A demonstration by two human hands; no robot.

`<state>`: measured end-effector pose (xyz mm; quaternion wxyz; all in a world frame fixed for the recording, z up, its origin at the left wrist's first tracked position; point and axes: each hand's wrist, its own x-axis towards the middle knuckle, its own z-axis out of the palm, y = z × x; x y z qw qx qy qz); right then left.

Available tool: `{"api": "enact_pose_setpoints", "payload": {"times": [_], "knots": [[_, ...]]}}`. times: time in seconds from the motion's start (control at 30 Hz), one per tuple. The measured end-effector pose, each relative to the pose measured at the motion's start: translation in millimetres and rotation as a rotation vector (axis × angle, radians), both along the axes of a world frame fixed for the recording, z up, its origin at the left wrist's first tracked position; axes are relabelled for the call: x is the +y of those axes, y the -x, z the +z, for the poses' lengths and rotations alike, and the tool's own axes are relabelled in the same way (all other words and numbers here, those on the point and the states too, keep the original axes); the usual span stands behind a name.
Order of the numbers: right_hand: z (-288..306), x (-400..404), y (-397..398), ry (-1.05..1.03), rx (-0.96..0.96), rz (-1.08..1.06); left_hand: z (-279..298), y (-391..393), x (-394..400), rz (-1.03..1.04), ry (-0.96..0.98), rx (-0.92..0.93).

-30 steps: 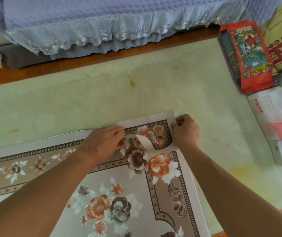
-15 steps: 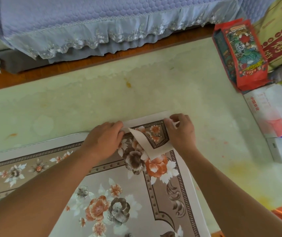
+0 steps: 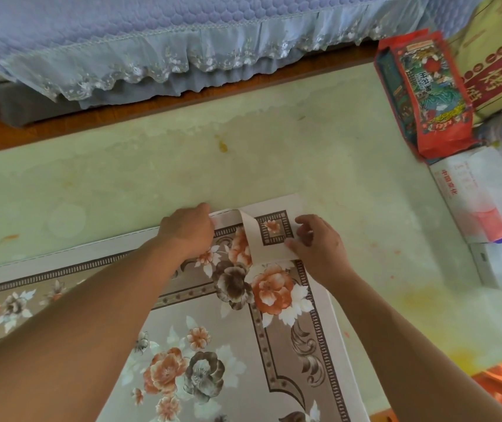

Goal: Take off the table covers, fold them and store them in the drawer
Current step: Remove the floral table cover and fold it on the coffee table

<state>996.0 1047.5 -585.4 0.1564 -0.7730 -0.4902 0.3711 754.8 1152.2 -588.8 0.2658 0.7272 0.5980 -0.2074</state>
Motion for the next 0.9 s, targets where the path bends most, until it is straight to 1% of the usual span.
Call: {"api": "enact_pose_setpoints", "payload": {"times": [0.03,0.13,0.2,0.23,0.27,0.3,0.33,0.4,0.43,0.47,0.53,0.63,0.77,0.83,0.9], "knots": [[0.7,4.4,2.1,0.014,-0.020,0.045,0.6,0.2,-0.2,0.009,0.005,-0.004],[4.4,7.8,6.3,0.102,-0.083,0.289,1.0,2.4,2.3,0.039,0.048,-0.027],[1.6,0.8,5.5,0.085,-0.166,0.396,0.6,3.9,4.4,0.054,0.076,-0.043],[-0.4,-2.1,4.5,0.065,-0.191,0.408,0.3,4.6,5.1,0.055,0.081,-0.053],[-1.9,-3.5,3.0,0.038,-0.185,0.388,0.3,5.4,5.5,0.053,0.084,-0.061],[-3.1,-2.7,1.1,0.017,-0.154,0.318,0.4,6.0,5.5,0.050,0.086,-0.067],[-3.4,0.6,-1.8,0.007,-0.108,0.194,1.2,6.5,5.4,0.046,0.088,-0.070],[0.7,10.8,-9.9,0.025,0.023,-0.120,1.9,7.2,4.7,0.036,0.087,-0.077],[2.8,15.6,-14.1,0.045,0.072,-0.214,2.0,7.5,4.5,0.032,0.082,-0.078],[5.4,18.8,-16.9,0.072,0.088,-0.222,1.9,7.8,4.5,0.030,0.079,-0.077],[10.4,19.5,-15.2,0.111,0.101,-0.148,1.5,7.1,3.8,0.022,0.067,-0.070],[9.2,16.7,-4.7,0.100,0.113,-0.139,1.3,6.8,3.1,0.029,0.063,-0.070],[0.3,15.5,-1.5,0.128,0.061,-0.318,3.9,15.7,4.3,0.044,0.125,-0.154],[-1.3,13.1,-4.5,0.198,0.033,-0.333,5.7,22.3,1.6,0.050,0.131,-0.199],[-1.3,8.5,-8.1,0.240,0.039,-0.349,6.2,26.2,-2.6,0.032,0.117,-0.199]]}}
